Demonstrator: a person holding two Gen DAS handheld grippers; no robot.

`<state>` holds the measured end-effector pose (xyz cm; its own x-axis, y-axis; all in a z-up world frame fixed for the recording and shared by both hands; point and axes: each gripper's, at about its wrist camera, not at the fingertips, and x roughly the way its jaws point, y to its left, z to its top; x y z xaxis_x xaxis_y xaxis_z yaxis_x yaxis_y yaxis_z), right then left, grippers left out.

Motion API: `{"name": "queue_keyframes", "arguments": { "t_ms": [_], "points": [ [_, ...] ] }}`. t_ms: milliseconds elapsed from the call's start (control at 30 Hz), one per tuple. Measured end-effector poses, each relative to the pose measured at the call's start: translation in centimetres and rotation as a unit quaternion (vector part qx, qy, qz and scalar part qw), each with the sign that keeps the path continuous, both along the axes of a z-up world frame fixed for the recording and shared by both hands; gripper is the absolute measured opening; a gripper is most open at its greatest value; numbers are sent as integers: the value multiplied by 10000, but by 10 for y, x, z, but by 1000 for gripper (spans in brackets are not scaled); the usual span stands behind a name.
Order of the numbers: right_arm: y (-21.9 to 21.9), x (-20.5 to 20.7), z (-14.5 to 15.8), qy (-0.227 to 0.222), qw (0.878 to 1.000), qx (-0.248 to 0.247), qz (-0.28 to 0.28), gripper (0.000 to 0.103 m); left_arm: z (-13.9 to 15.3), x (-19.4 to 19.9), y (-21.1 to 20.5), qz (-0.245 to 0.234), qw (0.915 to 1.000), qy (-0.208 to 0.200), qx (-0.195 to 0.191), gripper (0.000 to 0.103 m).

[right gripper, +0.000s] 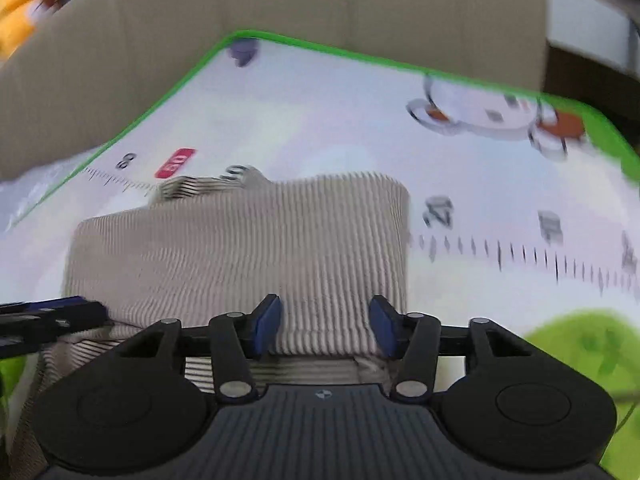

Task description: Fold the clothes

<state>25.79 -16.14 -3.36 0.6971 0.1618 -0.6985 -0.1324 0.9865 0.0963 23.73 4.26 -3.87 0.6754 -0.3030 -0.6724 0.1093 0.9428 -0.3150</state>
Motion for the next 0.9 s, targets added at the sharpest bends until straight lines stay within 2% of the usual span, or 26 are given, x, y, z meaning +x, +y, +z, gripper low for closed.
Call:
{"name": "queue_keyframes", "arguments": {
  "t_ms": [33, 67, 133, 167, 233, 333, 367, 433, 500, 600, 733, 833, 900],
  "points": [
    [8, 2, 10, -193, 9997, -32, 155, 53, -3, 2, 1, 27, 10000, 76, 33, 45],
    [17, 7, 20, -358, 9989, -69, 298, 54, 0, 2, 5, 62, 9999, 91, -90, 45],
    [34, 24, 31, -571, 9970, -191, 495, 57, 6, 2, 12, 131, 9992, 103, -353, 58],
    [42, 36, 32, -604, 9963, -255, 548, 58, 10, 1, 15, 166, 9987, 54, -480, 62],
    [56, 65, 23, -583, 9959, -478, 498, 58, 17, 1, 26, 269, 9981, -104, -543, 77],
    [65, 104, -6, -87, 9975, -601, 373, 58, 22, 4, 52, 705, 9957, -325, -503, 81],
    [66, 117, -17, 110, 9974, -623, 331, 51, 23, 7, 63, 873, 9940, -353, -553, 81],
    [67, 125, -28, 301, 9977, -520, 307, 44, 21, 9, 87, 1177, 9888, -257, -886, 83],
    [64, 118, -20, 302, 9986, -281, 329, 5, 18, 11, 107, 1430, 9824, -163, -1189, 84],
    [47, 92, 6, 261, 9983, 303, 414, 6, 19, 12, 123, 1635, 9782, -223, -1261, 85],
    [14, 29, 37, 296, 9935, 977, 497, 5, 27, 12, 131, 1663, 9746, -420, -1438, 91],
    [-3, -17, 39, 564, 9885, 1329, 458, 5, 37, 6, 130, 1534, 9740, -579, -1564, 92],
    [-8, -41, 29, 750, 9867, 1363, 462, 5, 43, 0, 124, 1333, 9746, -706, -1656, 96]
  ]
}}
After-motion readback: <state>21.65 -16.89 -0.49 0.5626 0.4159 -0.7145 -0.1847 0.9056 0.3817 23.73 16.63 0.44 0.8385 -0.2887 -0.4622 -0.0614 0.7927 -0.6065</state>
